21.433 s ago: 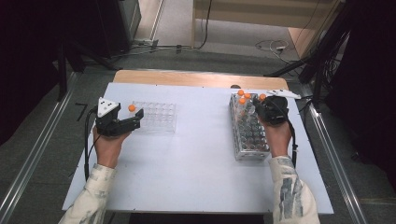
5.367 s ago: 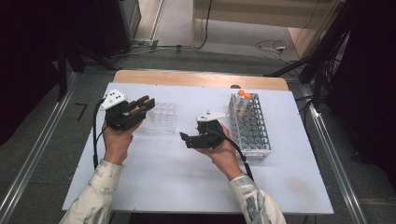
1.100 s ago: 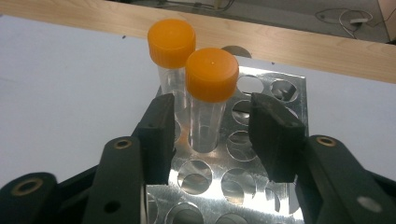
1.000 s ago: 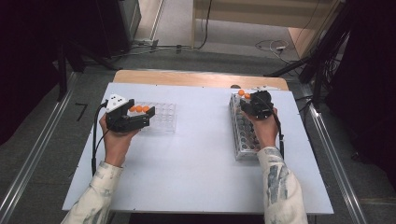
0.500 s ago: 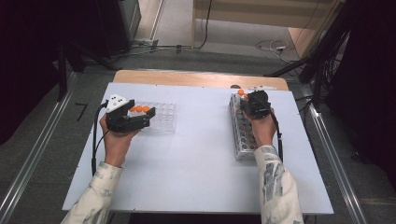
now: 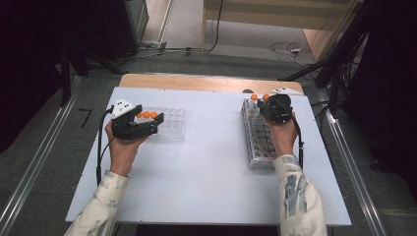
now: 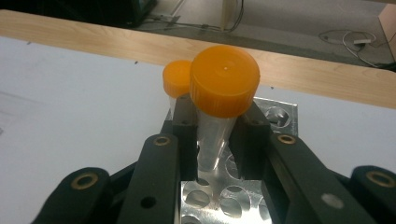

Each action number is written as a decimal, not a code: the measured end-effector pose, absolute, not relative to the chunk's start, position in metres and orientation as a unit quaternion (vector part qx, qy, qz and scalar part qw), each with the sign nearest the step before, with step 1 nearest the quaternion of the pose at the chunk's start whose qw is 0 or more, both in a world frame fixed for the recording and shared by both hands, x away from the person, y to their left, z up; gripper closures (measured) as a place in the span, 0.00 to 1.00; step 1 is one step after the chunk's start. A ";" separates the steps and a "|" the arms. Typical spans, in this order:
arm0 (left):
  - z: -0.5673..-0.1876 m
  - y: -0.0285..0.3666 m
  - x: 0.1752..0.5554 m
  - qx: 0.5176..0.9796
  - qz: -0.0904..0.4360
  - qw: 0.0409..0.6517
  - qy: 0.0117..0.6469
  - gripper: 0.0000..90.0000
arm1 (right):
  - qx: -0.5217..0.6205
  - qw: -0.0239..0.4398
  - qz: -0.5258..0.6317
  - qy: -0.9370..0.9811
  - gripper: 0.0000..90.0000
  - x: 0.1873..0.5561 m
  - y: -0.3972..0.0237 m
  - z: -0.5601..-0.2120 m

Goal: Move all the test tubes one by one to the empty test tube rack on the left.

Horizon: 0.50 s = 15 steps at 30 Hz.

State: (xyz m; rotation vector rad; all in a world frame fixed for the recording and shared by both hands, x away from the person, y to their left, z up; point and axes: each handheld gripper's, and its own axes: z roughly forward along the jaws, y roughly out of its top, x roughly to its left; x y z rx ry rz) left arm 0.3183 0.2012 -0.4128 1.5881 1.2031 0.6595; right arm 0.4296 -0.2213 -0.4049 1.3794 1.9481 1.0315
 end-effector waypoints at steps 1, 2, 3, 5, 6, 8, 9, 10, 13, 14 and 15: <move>-0.413 0.201 0.318 0.656 0.272 0.498 0.497 0.17 | 0.510 0.268 0.386 0.720 0.79 0.428 -0.222 -0.403; -0.413 0.201 0.318 0.656 0.272 0.498 0.497 0.17 | 0.509 0.270 0.390 0.718 0.79 0.426 -0.223 -0.401; -0.413 0.201 0.318 0.656 0.273 0.498 0.497 0.17 | 0.508 0.272 0.394 0.716 0.79 0.425 -0.224 -0.399; -0.413 0.200 0.318 0.656 0.273 0.498 0.497 0.17 | 0.507 0.273 0.398 0.714 0.79 0.422 -0.225 -0.395; -0.413 0.200 0.318 0.656 0.274 0.499 0.496 0.17 | 0.507 0.273 0.400 0.713 0.79 0.421 -0.226 -0.393; -0.412 0.200 0.318 0.656 0.275 0.499 0.496 0.17 | 0.506 0.271 0.407 0.710 0.79 0.417 -0.228 -0.389; -0.412 0.200 0.318 0.656 0.274 0.499 0.496 0.17 | 0.505 0.272 0.410 0.709 0.79 0.415 -0.229 -0.387; -0.413 0.200 0.318 0.656 0.273 0.500 0.496 0.17 | 0.504 0.272 0.412 0.709 0.79 0.413 -0.229 -0.386; -0.413 0.200 0.318 0.656 0.269 0.501 0.498 0.18 | 0.498 0.272 0.420 0.708 0.79 0.407 -0.230 -0.383; -0.412 0.201 0.318 0.655 0.267 0.501 0.498 0.18 | 0.495 0.272 0.421 0.710 0.79 0.404 -0.229 -0.382; -0.412 0.201 0.318 0.655 0.264 0.503 0.499 0.19 | 0.491 0.273 0.421 0.712 0.79 0.402 -0.228 -0.382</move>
